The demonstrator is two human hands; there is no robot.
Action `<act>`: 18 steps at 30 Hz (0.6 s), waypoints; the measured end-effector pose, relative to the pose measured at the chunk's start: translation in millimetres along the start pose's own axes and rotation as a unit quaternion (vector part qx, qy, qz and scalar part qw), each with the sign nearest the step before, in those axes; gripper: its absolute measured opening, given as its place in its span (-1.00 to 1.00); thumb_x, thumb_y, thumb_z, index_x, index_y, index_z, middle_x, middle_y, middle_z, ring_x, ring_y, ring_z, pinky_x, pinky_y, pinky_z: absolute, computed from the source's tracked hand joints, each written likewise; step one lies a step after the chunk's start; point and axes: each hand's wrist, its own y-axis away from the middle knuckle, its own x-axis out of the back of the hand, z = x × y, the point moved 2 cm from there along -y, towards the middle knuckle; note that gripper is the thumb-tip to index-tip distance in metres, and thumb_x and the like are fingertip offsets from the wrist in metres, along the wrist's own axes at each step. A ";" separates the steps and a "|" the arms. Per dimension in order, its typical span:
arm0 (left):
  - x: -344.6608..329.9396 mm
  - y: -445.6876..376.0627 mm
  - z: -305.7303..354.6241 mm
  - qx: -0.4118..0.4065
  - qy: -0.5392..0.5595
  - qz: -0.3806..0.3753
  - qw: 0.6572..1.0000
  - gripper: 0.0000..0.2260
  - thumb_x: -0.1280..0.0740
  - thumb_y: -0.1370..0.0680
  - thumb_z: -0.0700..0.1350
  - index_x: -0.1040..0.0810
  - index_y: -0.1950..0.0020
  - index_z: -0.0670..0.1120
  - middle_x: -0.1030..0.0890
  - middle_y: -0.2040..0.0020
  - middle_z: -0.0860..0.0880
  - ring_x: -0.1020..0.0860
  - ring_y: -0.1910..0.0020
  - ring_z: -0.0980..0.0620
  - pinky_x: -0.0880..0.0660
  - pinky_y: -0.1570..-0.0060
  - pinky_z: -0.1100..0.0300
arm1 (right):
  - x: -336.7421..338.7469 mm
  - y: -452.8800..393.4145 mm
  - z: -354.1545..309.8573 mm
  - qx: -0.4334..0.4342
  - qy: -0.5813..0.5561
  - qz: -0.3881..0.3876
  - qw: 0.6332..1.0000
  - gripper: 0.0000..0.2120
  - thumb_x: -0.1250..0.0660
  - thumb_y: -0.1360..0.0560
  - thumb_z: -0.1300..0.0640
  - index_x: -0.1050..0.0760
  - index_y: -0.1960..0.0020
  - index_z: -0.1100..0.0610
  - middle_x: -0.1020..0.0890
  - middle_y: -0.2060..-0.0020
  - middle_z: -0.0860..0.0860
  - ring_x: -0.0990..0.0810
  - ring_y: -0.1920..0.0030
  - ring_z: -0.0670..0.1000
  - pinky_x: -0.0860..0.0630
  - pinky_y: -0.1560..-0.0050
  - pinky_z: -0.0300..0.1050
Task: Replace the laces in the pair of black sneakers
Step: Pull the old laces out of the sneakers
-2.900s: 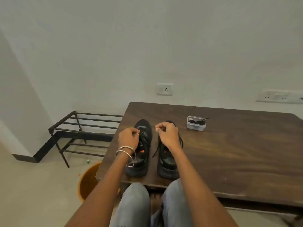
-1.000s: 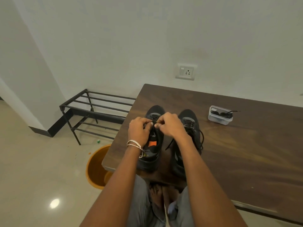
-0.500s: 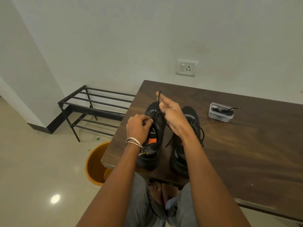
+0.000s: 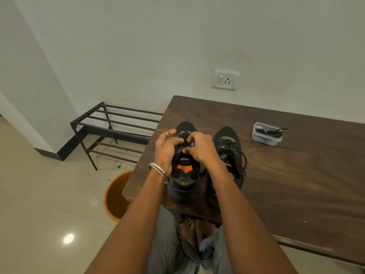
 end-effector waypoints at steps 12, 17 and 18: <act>27.4 -11.7 16.7 -0.145 0.142 0.069 0.977 -0.31 -0.15 -0.51 -0.49 -0.26 -0.50 0.11 -0.20 -0.54 0.10 -0.21 -0.50 0.01 -0.30 -0.41 0.06 | -4.8 -5.7 7.1 -0.031 -0.077 -0.016 0.996 -0.76 -0.53 -0.42 0.14 -0.58 -0.05 0.00 -0.64 -0.05 0.14 -0.61 -0.08 0.15 -0.57 -0.13 0.06; 42.4 -10.4 19.1 -0.176 -0.028 0.211 0.961 -0.49 -0.25 -0.56 -0.35 -0.36 -0.47 0.00 -0.45 -0.38 -0.09 -0.48 -0.28 0.05 -0.43 0.06 0.53 | -2.4 -2.1 6.9 -0.079 -0.168 0.011 0.983 -0.81 -0.55 -0.39 0.22 -0.58 0.23 -0.02 -0.66 -0.02 0.11 -0.63 -0.04 0.10 -0.60 -0.08 0.06; 44.6 -11.3 17.1 -0.161 -0.057 0.223 0.960 -0.55 -0.26 -0.57 -0.32 -0.41 -0.44 -0.04 -0.52 -0.27 -0.11 -0.54 -0.14 0.06 -0.44 0.14 0.51 | -2.3 -1.2 7.1 -0.090 -0.199 0.014 0.976 -0.83 -0.54 -0.39 0.23 -0.59 0.23 0.01 -0.67 0.02 0.10 -0.64 -0.02 0.09 -0.61 -0.07 0.07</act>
